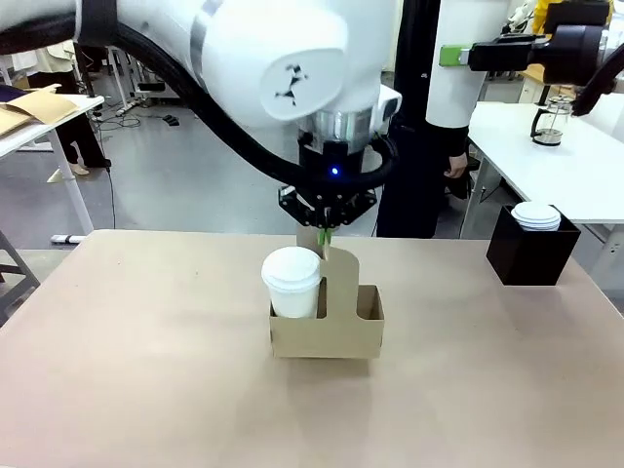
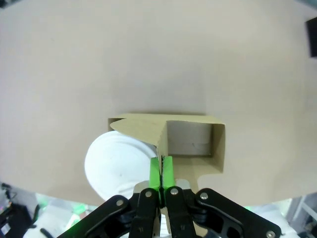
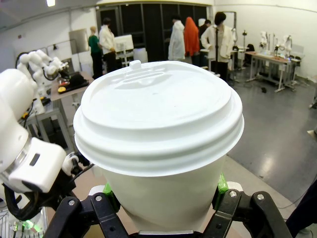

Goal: Pour a drink into a cup and package it in a carrier.
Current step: Position the Cup Carrier in the center of the table, then insert the held 600 ml Paper Cup into the Cup Carrier.

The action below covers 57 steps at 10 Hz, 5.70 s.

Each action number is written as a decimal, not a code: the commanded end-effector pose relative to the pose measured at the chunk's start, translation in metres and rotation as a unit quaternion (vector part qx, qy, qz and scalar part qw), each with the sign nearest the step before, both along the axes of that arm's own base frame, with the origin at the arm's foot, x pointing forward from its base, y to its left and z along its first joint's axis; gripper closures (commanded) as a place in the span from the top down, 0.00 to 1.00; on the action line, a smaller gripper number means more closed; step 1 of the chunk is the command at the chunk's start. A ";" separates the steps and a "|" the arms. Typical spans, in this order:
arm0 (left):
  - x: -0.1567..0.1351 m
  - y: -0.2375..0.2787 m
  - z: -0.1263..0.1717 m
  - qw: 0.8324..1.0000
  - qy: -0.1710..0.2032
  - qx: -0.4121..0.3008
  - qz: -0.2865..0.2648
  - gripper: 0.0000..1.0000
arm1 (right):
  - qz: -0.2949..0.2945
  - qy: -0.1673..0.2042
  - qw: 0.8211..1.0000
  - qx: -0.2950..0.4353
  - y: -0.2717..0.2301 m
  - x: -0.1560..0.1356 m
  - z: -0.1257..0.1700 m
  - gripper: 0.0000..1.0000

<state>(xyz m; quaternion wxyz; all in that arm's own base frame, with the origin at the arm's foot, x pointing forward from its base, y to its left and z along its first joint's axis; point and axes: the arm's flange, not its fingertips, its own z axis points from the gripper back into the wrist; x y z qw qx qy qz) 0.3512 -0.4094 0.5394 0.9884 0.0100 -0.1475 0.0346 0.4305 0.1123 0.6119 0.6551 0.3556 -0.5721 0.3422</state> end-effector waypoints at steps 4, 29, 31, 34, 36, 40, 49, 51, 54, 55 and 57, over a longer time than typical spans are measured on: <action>-0.014 -0.015 -0.033 0.999 -0.034 0.018 0.025 0.02 | -0.001 -0.006 1.000 0.014 0.003 0.001 0.003 0.80; -0.021 0.081 0.086 0.968 0.061 -0.102 -0.219 1.00 | 0.181 0.048 0.982 0.014 -0.004 0.018 -0.099 0.80; -0.019 0.143 0.098 0.935 0.057 -0.090 -0.338 1.00 | 0.212 0.042 0.976 0.023 0.000 0.009 -0.135 0.80; -0.017 0.139 0.108 0.940 0.052 -0.090 -0.326 1.00 | 0.205 0.054 0.977 0.018 0.006 0.008 -0.145 0.80; -0.017 0.139 0.108 0.940 0.052 -0.090 -0.326 1.00 | 0.205 0.054 0.977 0.018 0.006 0.008 -0.145 0.80; -0.008 0.181 0.084 0.932 0.023 -0.106 -0.347 1.00 | 0.261 0.049 0.963 0.052 0.028 0.013 -0.184 0.80; 0.006 0.279 0.036 0.906 -0.035 -0.125 -0.404 1.00 | 0.370 0.013 0.926 0.072 0.091 -0.007 -0.277 0.80; 0.006 0.279 0.036 0.906 -0.035 -0.125 -0.404 1.00 | 0.379 0.013 0.923 0.068 0.099 -0.007 -0.290 0.80; 0.006 0.279 0.036 0.906 -0.035 -0.125 -0.404 1.00 | 0.389 0.017 0.919 0.066 0.103 -0.002 -0.311 0.80; 0.006 0.279 0.036 0.906 -0.035 -0.125 -0.404 1.00 | 0.391 0.022 0.918 0.059 0.104 0.001 -0.318 0.80; 0.006 0.279 0.036 0.906 -0.035 -0.125 -0.404 1.00 | 0.400 0.028 0.914 0.053 0.103 0.006 -0.329 0.80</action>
